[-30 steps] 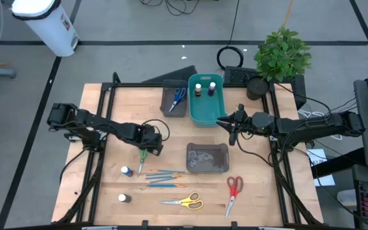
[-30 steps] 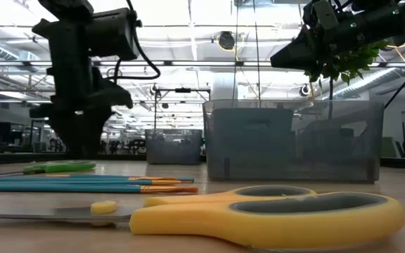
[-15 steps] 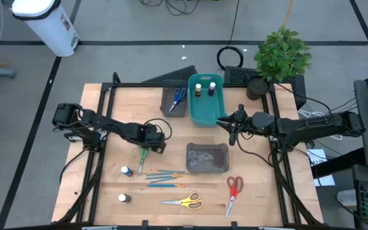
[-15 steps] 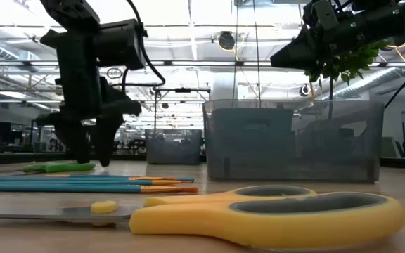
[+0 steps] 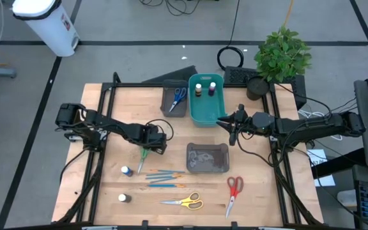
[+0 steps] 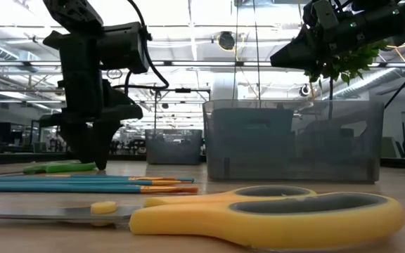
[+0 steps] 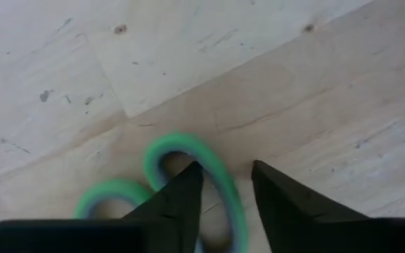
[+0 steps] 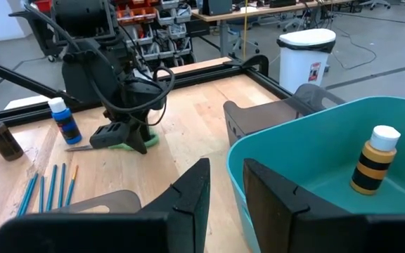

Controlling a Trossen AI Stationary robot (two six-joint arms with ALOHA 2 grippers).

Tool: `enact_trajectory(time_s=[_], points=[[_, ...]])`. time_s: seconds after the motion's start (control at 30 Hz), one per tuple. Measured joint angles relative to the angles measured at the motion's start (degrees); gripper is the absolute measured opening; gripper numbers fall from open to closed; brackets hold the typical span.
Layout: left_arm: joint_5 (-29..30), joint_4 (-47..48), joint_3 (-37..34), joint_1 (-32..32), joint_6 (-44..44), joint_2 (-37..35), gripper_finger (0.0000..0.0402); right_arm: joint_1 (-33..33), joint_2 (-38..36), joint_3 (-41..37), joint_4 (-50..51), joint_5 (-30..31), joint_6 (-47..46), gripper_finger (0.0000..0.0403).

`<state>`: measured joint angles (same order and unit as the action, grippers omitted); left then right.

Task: Pick & Place Paint Supplies
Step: Put the green scissors into the top black bin

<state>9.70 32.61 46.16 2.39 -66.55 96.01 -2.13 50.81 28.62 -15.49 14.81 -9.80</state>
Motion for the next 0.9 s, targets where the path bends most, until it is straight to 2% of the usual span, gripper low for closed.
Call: enact_trajectory(time_s=[0.23,0.57,0.77,0.9], points=[[1.33,-2.48,-0.17,0.0,1.39,0.04,0.002,0.0,0.0,-0.01,0.0,0.02,0.0,0.0077],[3.43,-2.83,0.45,0.02,2.94,0.17,0.0018,0.0,0.0,0.0,0.0,0.04,0.0,0.0077],[7.42,-3.21,5.58,-0.25,10.27,0.16,0.0018,0.0,0.0,0.0,0.0,0.07,0.0,0.0077],[10.27,-1.75,10.33,-0.39,15.69,-2.3,0.0018,0.0,-0.01,-0.01,0.0,0.07,0.0,0.0077]])
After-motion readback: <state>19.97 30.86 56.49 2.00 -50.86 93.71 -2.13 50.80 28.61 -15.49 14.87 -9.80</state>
